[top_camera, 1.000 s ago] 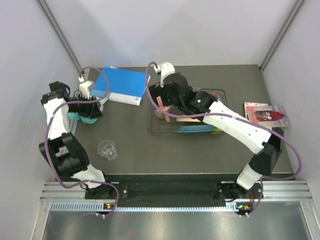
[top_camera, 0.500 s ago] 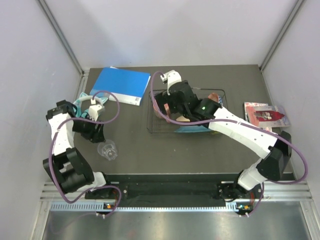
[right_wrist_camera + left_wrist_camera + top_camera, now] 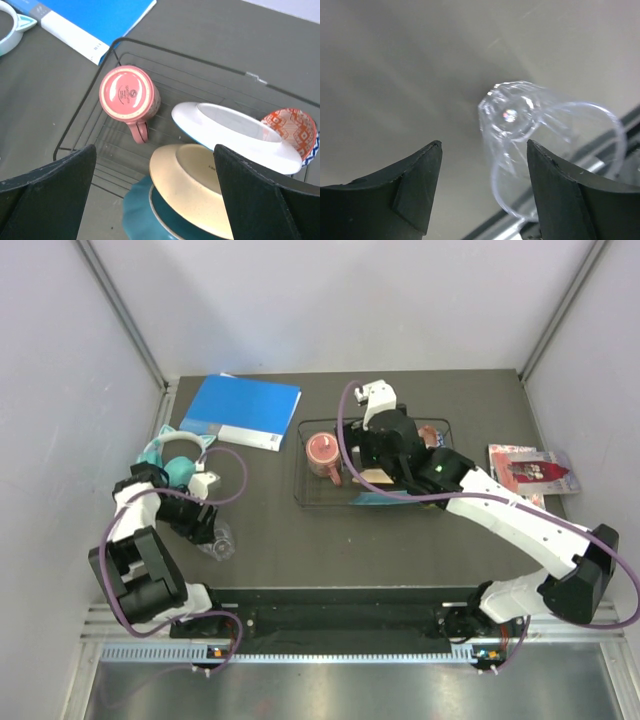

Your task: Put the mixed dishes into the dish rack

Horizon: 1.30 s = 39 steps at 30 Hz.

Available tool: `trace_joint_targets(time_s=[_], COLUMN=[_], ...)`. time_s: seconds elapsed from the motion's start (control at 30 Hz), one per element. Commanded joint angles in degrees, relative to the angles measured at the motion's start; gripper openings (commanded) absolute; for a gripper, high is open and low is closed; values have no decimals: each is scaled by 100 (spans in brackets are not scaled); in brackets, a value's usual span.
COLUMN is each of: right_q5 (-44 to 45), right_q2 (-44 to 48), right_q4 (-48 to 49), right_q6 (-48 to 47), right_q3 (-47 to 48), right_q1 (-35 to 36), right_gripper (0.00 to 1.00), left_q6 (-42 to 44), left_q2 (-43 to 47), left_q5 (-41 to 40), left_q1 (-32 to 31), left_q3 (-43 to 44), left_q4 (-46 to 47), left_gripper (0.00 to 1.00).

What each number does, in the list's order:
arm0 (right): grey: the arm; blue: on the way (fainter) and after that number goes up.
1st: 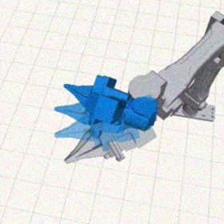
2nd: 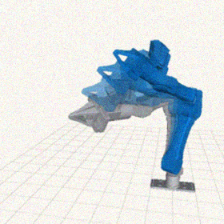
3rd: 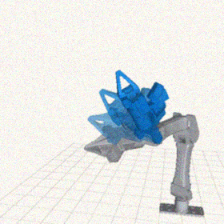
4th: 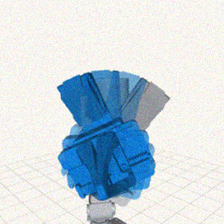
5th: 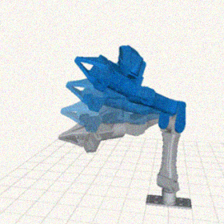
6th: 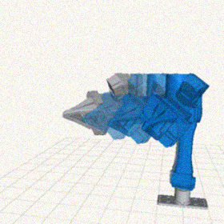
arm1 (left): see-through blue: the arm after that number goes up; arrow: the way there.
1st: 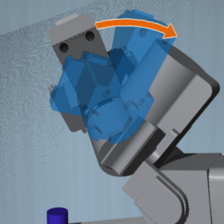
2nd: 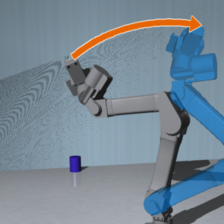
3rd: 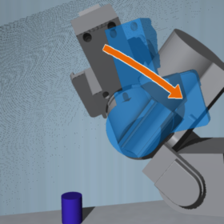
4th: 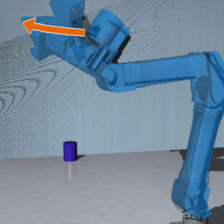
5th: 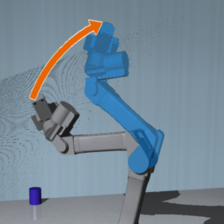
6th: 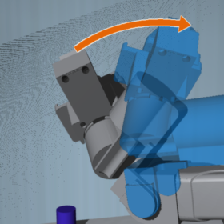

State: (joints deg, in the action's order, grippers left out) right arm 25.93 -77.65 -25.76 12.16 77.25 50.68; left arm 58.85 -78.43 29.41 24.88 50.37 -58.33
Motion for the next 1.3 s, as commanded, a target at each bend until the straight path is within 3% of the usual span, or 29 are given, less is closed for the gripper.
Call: trace_joint_targets(time_s=[0.0, 0.03, 0.07, 0.13, 0.17, 0.3, 0.4, 0.43, 0.47, 0.5, 0.53, 0.57, 0.6, 0.63, 0.67, 0.7, 0.73, 0.77, 0.83, 0.97, 1.0, 1.13, 1.17, 1.27], right_q5=[114, 88, 87, 70, 61, -71, -342, -796, -1122, -1517, -2365, -2974, -4407, -5022, -5576, -6252, -6406, -6582, -7013, -7655, -7856, -8130, -8183, -8289], right_q2=[189, 206, 215, 189, 180, 92, 57, 65, 118, 257, 372, 469, 644, 680, 724, 716, 716, 672, 514, 119, -47, -505, -628, -1024], right_q4=[238, 273, 291, 317, 326, 299, 343, 439, 562, 737, 956, 1542, 1869, 2290, 3052, 3442, 3629, 4013, 4411, 5833, 6750, 8940, 9270, 9887], right_q6=[190, 190, 181, 172, 190, 155, 6, -21, -38, -21, 22, 214, 382, 601, 1012, 1190, 1409, 1525, 1788, 3210, 3579, 5442, 6064, 6771], right_q3=[-140, -158, -184, -193, -176, -26, 211, 255, 273, 194, 81, -208, -367, -534, -806, -930, -1018, -1037, -1081, -1151, -1212, -1388, -1371, -1248], right_q1=[-84, -84, -84, -93, -93, -93, -154, -215, -294, -521, -663, -830, -1292, -1497, -1673, -1875, -1912, -1947, -2009, -2211, -2315, -2492, -2501, -2527], right_gripper=[100, 100, 98, 96, 93, 94, 100, 100, 100, 100, 100, 100, 100, 100, 100, 100, 100, 100, 100, 99, 100, 100, 100, 100], left_q6=[197, 188, 188, 101, 13, -426, -698, -760, -1048, -1460, -2151, -4316, -5600, -6839, -8983, -9892, -10667, -11771, -12150, -12810, -12863, -12951, -13004, -13022], left_q2=[-233, -286, -374, -436, -436, -313, -59, 46, 65, 74, 56, 56, 48, 13, -31, -119, -354, -505, -821, -1253, -1306, -1552, -1587, -1640], left_q5=[-321, -357, -383, -322, -270, 318, 1608, 2038, 3087, 3532, 4033, 4525, 4626, 4644, 4635, 4566, 4539, 4408, 4302, 4073, 3977, 3871, 3827, 3800], left_q1=[-71, -80, -98, -98, -98, -133, -142, -142, -142, -185, -229, -308, -596, -764, -957, -1394, -1625, -2071, -2452, -3321, -3402, -3552, -3552, -3578], left_q3=[-308, -361, -439, -475, -458, 15, 867, 1417, 1693, 1930, 2229, 2293, 2267, 2110, 2004, 1916, 1872, 1915, 2256, 2793, 2872, 3163, 3189, 3225], left_q4=[936, 1024, 1103, 1209, 1244, 1122, 737, 648, 630, 821, 1841, 2869, 3976, 6371, 7456, 8407, 9957, 10311, 10472, 11025, 11070, 11343, 11369, 11492], left_gripper=[69, 62, 45, 26, 1, 0, 0, 0, 0, 0, 0, 0, 0, 0, 0, 0, 0, 0, 0, 0, 0, 0, 0, 0])
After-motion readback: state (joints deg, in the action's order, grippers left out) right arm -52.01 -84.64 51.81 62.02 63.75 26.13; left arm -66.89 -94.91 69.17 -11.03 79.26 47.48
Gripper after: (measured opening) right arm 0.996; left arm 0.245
